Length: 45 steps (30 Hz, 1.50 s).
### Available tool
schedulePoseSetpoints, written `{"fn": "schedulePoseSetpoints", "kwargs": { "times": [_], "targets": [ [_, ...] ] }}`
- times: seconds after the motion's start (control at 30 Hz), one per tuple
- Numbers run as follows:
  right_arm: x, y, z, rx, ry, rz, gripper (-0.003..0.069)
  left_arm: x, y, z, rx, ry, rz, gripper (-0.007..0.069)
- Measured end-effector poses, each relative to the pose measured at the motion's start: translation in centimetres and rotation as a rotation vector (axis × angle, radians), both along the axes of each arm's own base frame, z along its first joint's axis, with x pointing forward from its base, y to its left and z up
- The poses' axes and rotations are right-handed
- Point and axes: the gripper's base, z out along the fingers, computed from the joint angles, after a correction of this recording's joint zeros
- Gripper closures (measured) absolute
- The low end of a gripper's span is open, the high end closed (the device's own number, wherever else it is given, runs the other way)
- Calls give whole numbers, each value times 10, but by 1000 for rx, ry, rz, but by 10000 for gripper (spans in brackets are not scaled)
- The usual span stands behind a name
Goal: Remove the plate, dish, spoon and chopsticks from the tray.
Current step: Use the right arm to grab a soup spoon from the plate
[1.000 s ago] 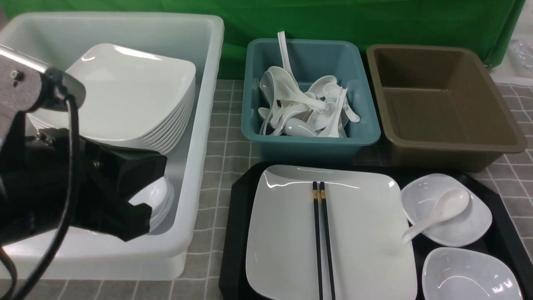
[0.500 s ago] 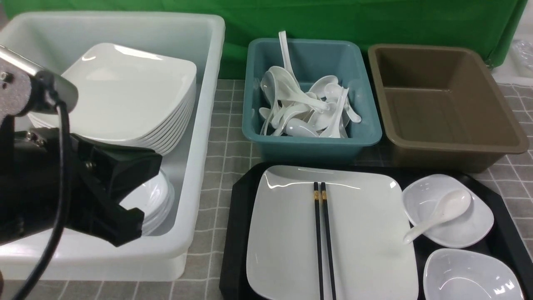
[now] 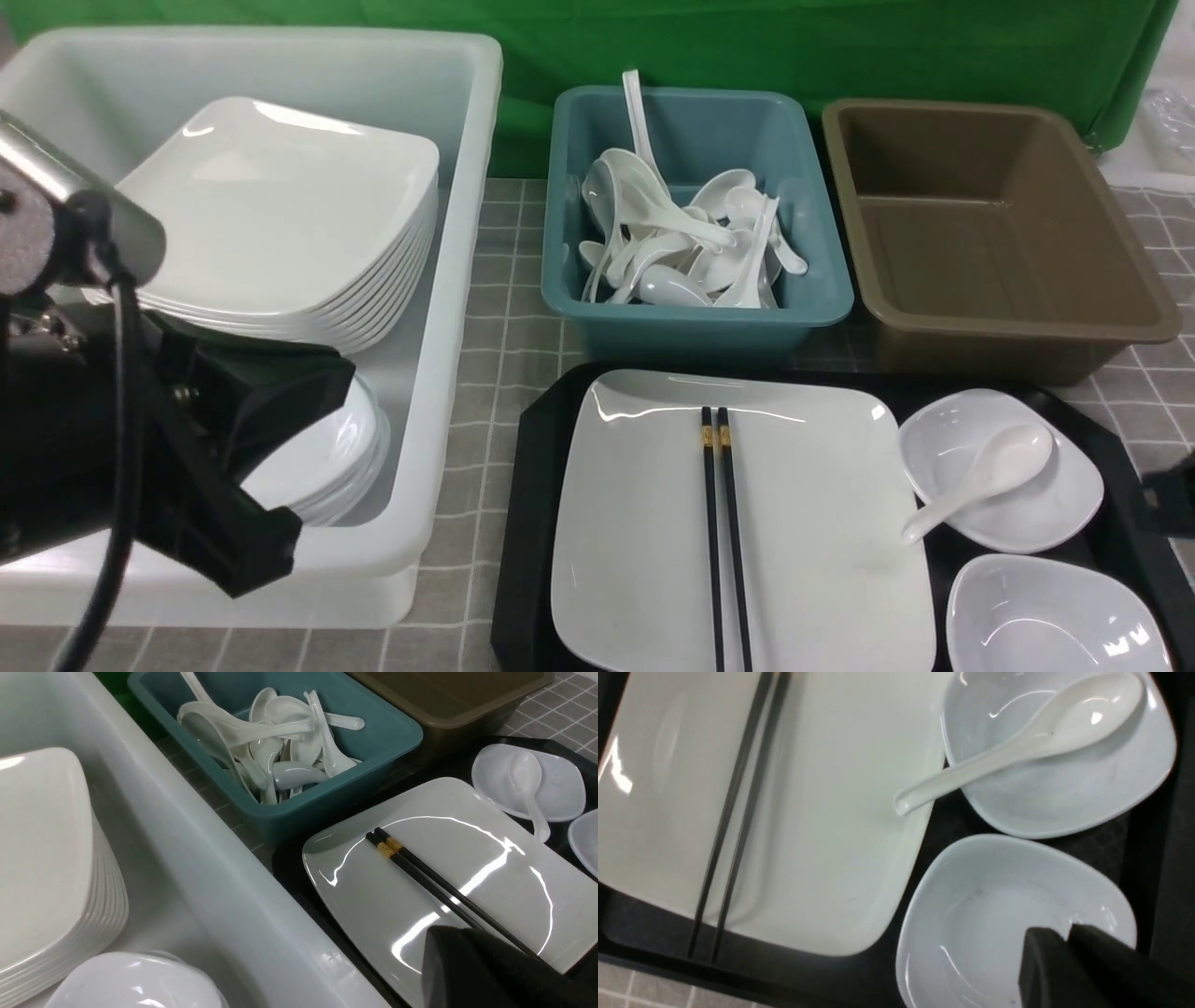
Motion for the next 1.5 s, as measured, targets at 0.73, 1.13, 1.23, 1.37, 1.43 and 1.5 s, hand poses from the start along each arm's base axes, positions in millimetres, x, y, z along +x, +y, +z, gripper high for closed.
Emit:
{"fn": "schedulePoseSetpoints", "kwargs": {
  "times": [0.73, 1.13, 1.23, 1.37, 1.43, 1.5],
  "targets": [
    [115, 31, -106, 55, 292, -414, 104, -6, 1, 3, -23, -2, -17, 615],
    [125, 22, -121, 43, 275, -405, 181, -7, 0, 3, -34, 3, -19, 615],
    [126, 22, -121, 35, 262, -377, 247, -7, 0, 3, -34, 3, -19, 615],
    [127, 22, -123, 27, 262, -361, 351, -7, 0, 3, -34, 3, -19, 615],
    [127, 22, -126, 22, 273, -359, 368, -7, 0, 3, -34, 3, -19, 615],
    [127, 22, -130, 16, 289, -357, 371, -7, 0, 3, -34, 3, -19, 615]
  ]
}}
